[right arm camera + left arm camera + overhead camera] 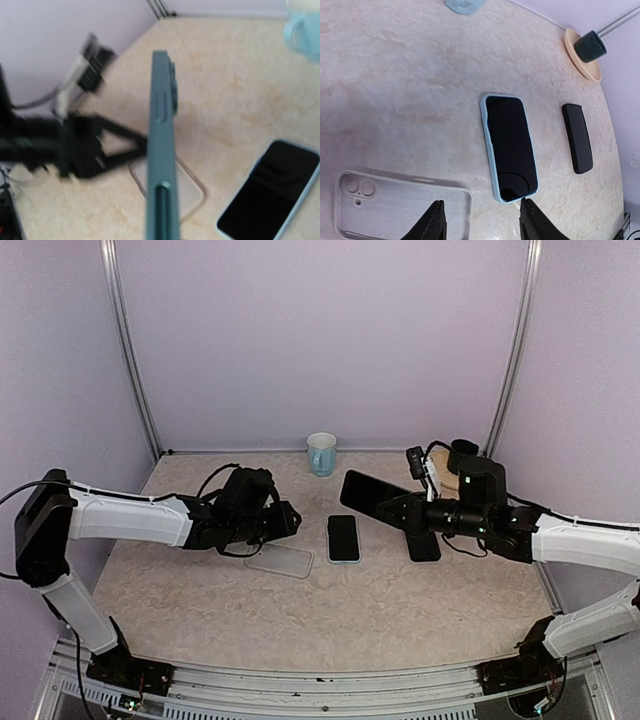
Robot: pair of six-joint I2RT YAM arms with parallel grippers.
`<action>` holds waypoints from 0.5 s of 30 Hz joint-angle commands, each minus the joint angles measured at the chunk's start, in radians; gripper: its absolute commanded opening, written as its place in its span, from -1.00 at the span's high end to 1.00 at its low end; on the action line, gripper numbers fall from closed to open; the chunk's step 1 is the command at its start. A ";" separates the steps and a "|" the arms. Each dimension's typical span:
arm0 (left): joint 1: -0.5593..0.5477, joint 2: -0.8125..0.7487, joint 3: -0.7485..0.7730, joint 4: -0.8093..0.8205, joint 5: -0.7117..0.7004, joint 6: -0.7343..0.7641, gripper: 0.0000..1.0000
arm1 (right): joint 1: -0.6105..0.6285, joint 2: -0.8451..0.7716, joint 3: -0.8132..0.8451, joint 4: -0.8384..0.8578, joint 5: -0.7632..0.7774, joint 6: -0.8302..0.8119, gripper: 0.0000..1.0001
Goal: Put the phone into the phone case
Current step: Move the phone case to the center of the board.
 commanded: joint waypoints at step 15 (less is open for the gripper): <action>0.159 -0.248 -0.297 0.191 0.028 0.039 -0.83 | -0.010 0.308 0.179 -0.008 -0.189 0.197 1.00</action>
